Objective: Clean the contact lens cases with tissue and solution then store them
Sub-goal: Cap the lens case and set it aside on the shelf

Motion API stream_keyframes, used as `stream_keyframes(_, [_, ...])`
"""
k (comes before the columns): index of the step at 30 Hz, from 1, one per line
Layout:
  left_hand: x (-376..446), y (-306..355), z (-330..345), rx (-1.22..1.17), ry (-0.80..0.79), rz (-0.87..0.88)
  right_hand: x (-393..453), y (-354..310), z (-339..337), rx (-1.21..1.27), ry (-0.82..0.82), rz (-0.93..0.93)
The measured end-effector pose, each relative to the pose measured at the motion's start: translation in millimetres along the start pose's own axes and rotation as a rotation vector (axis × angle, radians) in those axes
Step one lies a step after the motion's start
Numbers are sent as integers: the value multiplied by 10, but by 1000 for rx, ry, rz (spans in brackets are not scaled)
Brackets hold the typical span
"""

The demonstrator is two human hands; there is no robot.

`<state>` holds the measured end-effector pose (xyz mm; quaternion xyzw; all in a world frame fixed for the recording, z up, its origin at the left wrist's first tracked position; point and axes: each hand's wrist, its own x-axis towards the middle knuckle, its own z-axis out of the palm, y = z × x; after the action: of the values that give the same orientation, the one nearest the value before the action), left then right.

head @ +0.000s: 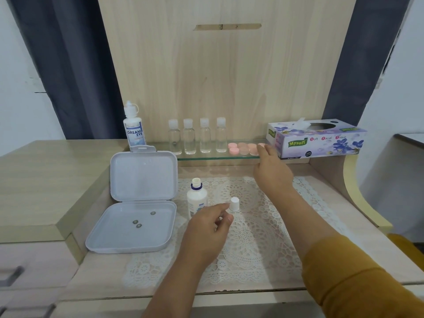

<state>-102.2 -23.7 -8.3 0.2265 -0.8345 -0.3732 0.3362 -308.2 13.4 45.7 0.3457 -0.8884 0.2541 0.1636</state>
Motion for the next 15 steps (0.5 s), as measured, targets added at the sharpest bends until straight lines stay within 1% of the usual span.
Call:
stream_keyframes(4, [15,-9,-6,6,31,32,-35,-5,0,26,12,-25])
stream_keyframes(7, [34,-45,-2,15,76,90,-127,-49,-31,42,93,-61])
stream_keyframes(10, [32,-67,-2,-28,125,83,-301,-75,-34,120,156,-101])
stream_keyframes(12, [22,-67,-10,-65,180,70,-430,-84,-15,206,122,-78])
stream_keyframes(15, [13,-73,-26,-76,285,80,-623,-79,29,375,-47,-21])
